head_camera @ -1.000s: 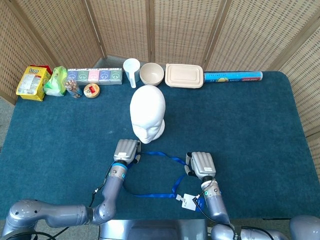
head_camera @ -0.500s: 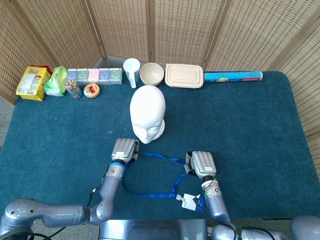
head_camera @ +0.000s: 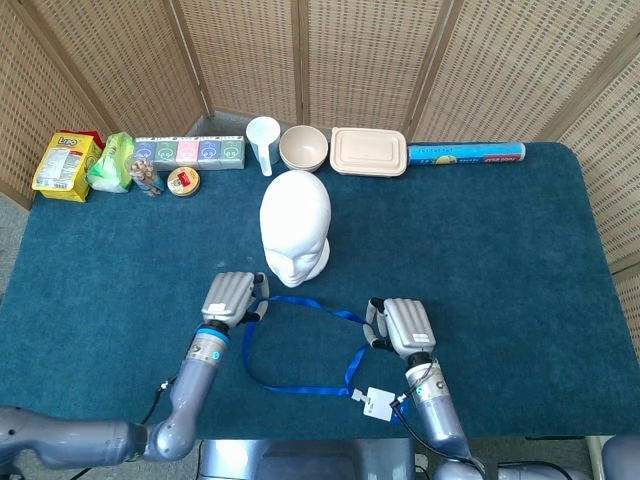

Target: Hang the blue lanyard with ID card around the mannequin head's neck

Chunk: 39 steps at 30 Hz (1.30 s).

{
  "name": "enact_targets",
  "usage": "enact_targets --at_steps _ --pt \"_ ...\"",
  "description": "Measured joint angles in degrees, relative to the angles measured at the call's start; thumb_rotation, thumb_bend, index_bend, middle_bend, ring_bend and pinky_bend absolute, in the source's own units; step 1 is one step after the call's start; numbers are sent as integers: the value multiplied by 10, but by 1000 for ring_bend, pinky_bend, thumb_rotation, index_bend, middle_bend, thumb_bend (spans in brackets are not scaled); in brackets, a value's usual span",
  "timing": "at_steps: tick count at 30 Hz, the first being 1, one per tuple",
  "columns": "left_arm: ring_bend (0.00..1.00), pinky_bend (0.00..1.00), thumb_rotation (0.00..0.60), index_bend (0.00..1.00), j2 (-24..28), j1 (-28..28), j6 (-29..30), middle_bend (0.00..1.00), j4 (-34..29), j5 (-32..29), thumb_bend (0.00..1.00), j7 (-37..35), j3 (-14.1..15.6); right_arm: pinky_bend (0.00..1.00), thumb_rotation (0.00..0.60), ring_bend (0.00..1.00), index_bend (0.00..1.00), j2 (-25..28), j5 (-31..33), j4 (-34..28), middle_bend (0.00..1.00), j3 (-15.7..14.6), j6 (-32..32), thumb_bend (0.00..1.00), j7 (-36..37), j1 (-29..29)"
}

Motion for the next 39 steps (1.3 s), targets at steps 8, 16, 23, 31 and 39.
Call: enact_targets --at_steps 8,16,23,31,39 --pt "1000 1000 600 596 87 45 33 1000 -110 108 459 -72 5 1000 570 993 656 77 -57 -111 769 8 -2 493 53 -10" --pt "1000 1000 600 597 183 71 61 1000 -207 170 460 -118 -20 1000 570 993 660 172 -82 -204 773 46 -25 500 138 -13" --pt "1000 1000 600 596 244 81 73 1000 -256 181 459 -136 -55 1000 570 996 661 225 -84 -243 776 77 -43 501 208 -14" --pt "1000 1000 600 596 299 79 73 1000 -278 152 459 -146 -94 1000 570 997 662 264 -72 -262 776 104 -65 501 288 -11" --pt "1000 1000 600 597 355 74 51 1000 -281 111 459 -174 -124 1000 571 997 662 291 -62 -277 776 119 -93 501 364 -6"
